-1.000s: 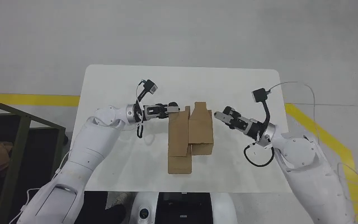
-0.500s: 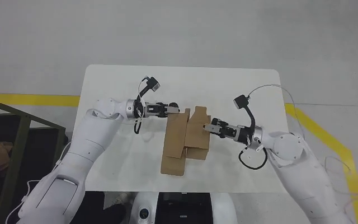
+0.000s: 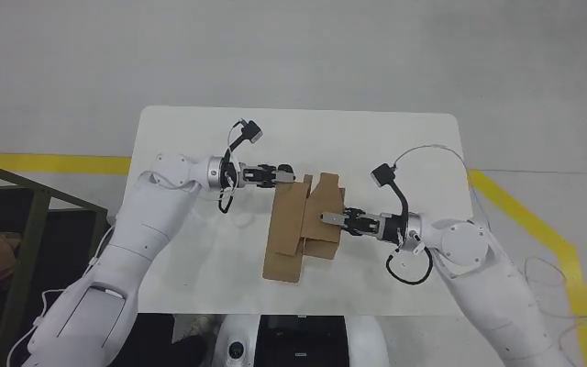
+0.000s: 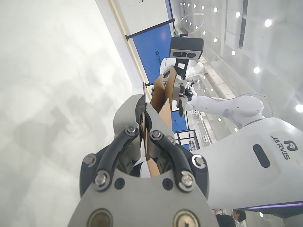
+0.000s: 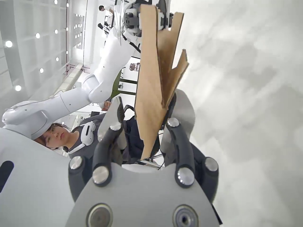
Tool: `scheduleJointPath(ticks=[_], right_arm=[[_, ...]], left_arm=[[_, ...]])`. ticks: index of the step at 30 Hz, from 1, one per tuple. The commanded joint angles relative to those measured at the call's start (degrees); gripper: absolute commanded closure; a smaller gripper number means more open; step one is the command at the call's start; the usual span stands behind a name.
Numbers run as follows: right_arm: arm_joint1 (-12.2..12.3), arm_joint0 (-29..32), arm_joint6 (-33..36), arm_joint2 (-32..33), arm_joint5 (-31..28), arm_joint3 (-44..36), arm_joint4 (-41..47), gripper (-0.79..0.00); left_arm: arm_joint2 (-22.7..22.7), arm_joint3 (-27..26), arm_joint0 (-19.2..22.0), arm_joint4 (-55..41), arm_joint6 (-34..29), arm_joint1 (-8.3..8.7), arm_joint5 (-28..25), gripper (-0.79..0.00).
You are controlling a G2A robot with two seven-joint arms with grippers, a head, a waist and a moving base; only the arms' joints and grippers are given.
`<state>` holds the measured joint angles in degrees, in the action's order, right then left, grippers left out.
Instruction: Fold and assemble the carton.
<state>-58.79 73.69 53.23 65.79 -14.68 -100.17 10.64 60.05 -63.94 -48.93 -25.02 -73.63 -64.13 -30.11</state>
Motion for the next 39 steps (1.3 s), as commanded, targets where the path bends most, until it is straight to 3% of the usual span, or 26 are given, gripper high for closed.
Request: scheduleJointPath(ticks=[1, 3, 7, 8, 9, 10, 12, 23, 28, 39], right_arm=[[-0.02, -0.07, 0.29, -0.14, -0.16, 0.02, 0.28, -0.212], [-0.06, -0.12, 0.42, -0.39, -0.31, 0.2, 0.57, -0.163], [-0.18, -0.21, -0.12, -0.87, 0.46, 0.75, 0.85, -0.135], [-0.2, -0.24, -0.23, -0.97, 0.58, 0.8, 0.93, -0.102], [-0.23, -0.27, -0.34, -1.04, 0.6, 0.84, 1.02, -0.065], [-0.25, -0.29, -0.39, -1.11, 0.62, 0.92, 1.14, -0.034], [-0.28, -0.35, -0.59, -1.16, 0.62, 1.04, 1.21, 0.0], [-0.25, -0.1, -4.59, 0.18, 3.84, 0.9, 0.23, 0.0], [-0.39, 0.79, -11.82, 0.95, 11.75, -1.02, -1.89, 0.0], [-1.88, 2.99, -34.33, 1.15, 28.13, -8.91, -0.75, 0.0]], left_arm=[[0.0, -0.26, -0.01, -0.02, 0.1, 0.01, 0.05, 0.0], [0.05, -0.57, -0.08, -0.44, 0.33, -0.01, -0.14, 0.0], [0.3, -0.93, -0.15, -0.42, 0.87, 0.06, -0.14, 0.0], [0.38, -1.13, -0.18, -0.52, 0.91, 0.08, -0.08, -0.203], [0.54, -1.32, -0.28, -1.05, 1.07, 0.09, -0.11, -0.526], [0.8, -1.35, -0.4, -1.7, 1.33, 0.12, -0.01, -0.785], [1.43, -1.43, -0.65, -2.88, 1.8, 0.19, -0.03, -0.785], [6.9, -3.8, -3.47, -1.56, 6.95, 1.57, -0.81, -0.785], [9.36, -8.14, -6.71, 1.21, 11.06, 2.32, -0.01, -0.785], [11.38, -15.47, -12.13, 5.63, 19.74, 2.87, 3.6, -0.785]])
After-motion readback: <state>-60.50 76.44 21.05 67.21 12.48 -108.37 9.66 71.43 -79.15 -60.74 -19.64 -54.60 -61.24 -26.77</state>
